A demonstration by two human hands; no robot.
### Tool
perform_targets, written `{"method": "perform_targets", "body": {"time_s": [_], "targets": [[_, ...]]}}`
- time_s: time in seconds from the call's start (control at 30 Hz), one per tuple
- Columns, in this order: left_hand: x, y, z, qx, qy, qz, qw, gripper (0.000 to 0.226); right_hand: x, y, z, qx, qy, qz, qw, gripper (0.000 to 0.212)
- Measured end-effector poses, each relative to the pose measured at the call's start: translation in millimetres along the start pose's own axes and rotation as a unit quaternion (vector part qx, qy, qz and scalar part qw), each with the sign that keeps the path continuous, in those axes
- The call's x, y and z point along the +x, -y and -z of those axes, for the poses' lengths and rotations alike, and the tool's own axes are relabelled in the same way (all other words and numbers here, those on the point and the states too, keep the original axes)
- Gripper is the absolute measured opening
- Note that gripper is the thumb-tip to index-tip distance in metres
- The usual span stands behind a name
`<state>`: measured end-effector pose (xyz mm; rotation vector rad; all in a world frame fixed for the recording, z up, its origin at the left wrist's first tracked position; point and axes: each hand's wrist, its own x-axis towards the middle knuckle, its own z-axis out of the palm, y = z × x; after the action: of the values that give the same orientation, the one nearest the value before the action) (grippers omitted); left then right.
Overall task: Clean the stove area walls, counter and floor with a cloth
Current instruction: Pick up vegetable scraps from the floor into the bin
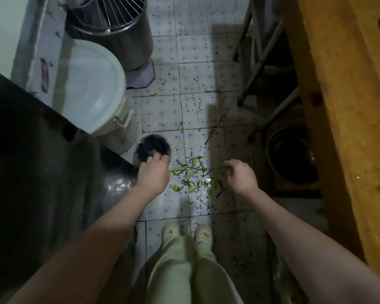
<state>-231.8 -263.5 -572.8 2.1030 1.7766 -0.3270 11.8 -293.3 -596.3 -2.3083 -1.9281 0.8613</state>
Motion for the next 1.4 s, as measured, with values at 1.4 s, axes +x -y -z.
{"method": "perform_targets", "body": {"time_s": [1.4], "targets": [[267.1,111.9,-535.6,-0.042,0.04,-0.085,0.995,0.042,319.7,-172.7,-459.2,0.019,0.014,0.064,0.998,0.049]]}}
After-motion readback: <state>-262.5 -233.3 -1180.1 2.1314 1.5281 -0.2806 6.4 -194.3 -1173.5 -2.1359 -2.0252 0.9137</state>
